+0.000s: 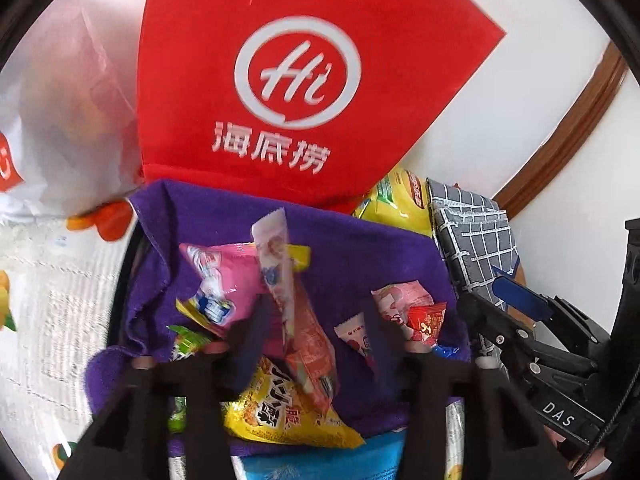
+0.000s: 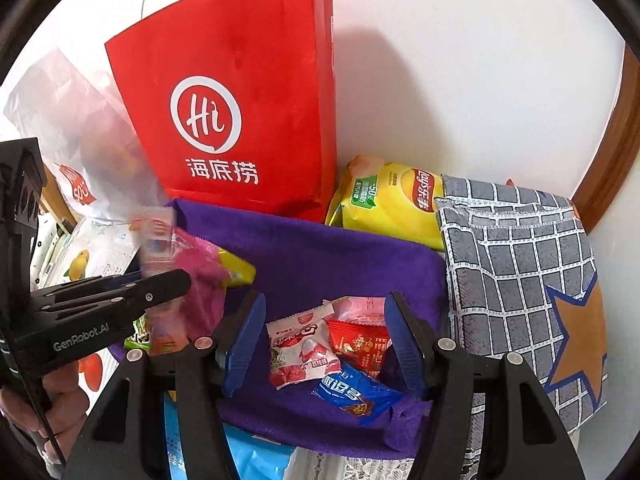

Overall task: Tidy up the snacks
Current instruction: 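Withdraw both open tools from the towel toward the pink bags on the sheet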

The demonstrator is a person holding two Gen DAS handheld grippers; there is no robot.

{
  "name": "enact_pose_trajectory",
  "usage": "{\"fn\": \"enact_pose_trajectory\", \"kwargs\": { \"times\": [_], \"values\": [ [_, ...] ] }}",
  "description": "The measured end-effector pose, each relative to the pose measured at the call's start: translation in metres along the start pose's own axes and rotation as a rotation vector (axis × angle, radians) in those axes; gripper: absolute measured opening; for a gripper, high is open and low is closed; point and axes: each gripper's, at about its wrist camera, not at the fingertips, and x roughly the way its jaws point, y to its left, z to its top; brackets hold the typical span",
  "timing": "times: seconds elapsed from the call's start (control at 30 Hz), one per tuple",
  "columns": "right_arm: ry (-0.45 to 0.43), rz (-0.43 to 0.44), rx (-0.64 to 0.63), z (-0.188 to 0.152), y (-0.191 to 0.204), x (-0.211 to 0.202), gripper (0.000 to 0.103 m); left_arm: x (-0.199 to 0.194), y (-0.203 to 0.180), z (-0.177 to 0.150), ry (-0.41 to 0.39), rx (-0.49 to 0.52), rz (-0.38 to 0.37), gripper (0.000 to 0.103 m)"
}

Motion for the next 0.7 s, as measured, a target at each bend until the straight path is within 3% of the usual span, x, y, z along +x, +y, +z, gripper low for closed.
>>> {"fn": "enact_pose_trajectory", "kwargs": {
  "times": [0.1, 0.3, 0.6, 0.7],
  "values": [
    [-0.013, -0.001, 0.004, 0.001, 0.0, -0.007, 0.061, -0.016, -0.008, 0.002, -0.05, 0.05, 0.024, 0.053],
    [-0.081, -0.009, 0.032, -0.004, 0.002, -0.039, 0.061, -0.045, -0.021, -0.001, -0.074, 0.107, 0.058, 0.054],
    [-0.061, -0.051, 0.071, -0.065, -0.002, -0.08, 0.061, -0.076, -0.02, -0.038, -0.027, 0.102, 0.056, 0.055],
    [-0.029, -0.016, 0.091, -0.092, 0.0, -0.092, 0.061, -0.093, -0.018, -0.058, -0.027, 0.098, 0.058, 0.059]
  ]
}}
